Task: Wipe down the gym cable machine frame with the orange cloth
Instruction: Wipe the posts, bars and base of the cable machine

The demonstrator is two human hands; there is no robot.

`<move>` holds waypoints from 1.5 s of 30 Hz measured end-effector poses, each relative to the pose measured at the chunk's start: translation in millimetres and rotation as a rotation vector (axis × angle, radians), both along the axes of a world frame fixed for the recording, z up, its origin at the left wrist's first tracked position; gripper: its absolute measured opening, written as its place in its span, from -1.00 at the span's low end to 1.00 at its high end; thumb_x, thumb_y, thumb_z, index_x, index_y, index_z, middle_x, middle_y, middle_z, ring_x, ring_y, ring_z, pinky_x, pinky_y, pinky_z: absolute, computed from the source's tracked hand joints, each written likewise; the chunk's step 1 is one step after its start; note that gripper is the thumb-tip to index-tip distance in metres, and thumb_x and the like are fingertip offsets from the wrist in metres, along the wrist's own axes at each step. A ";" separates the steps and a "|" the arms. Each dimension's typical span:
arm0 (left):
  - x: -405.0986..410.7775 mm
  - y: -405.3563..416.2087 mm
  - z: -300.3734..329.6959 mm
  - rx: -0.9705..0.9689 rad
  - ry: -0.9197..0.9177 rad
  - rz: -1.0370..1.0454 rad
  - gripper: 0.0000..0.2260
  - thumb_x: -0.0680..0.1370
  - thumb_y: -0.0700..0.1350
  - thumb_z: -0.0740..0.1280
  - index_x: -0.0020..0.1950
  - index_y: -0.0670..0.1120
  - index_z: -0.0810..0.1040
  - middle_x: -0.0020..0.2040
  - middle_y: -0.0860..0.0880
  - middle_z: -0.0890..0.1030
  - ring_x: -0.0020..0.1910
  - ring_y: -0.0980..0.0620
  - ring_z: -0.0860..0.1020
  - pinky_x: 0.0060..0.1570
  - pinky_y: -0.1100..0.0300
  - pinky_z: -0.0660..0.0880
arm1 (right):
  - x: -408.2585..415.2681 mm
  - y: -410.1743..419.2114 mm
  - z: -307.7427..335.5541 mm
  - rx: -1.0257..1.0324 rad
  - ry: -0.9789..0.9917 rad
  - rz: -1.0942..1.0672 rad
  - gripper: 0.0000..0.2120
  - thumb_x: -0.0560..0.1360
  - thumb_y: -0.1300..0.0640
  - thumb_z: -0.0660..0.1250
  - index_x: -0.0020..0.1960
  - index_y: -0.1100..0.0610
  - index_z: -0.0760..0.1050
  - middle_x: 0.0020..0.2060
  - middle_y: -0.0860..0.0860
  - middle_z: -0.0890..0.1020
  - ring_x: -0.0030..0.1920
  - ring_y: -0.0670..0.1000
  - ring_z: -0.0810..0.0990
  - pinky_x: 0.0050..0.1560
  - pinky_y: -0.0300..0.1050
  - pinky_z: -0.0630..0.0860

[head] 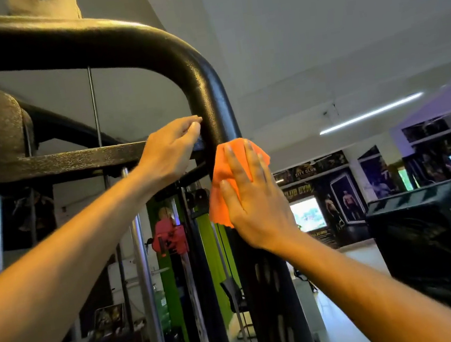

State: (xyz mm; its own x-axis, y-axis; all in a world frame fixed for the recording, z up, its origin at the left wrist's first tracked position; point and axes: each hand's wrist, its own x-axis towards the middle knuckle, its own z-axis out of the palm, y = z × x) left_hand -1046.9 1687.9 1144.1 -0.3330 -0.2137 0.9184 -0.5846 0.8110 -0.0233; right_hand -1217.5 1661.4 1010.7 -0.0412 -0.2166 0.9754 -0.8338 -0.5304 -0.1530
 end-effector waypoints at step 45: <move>-16.6 -26.7 -122.5 0.760 0.424 -0.589 -0.62 0.68 0.01 0.43 0.50 0.10 0.52 0.24 0.03 0.74 0.16 0.00 0.75 0.33 -0.12 0.62 | 10.4 9.0 -130.4 0.029 -0.056 -0.012 -0.35 0.79 -0.13 0.12 0.78 -0.14 -0.10 0.76 -0.07 -0.17 0.75 0.16 -0.08 0.55 0.43 0.35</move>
State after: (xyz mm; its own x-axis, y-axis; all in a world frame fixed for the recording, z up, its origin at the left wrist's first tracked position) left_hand -1063.5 1661.2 1021.6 -0.2547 -0.6915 0.6760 0.0660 0.6850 0.7256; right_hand -1207.1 1670.4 880.3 -0.0983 -0.2436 0.9649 -0.8298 -0.5152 -0.2146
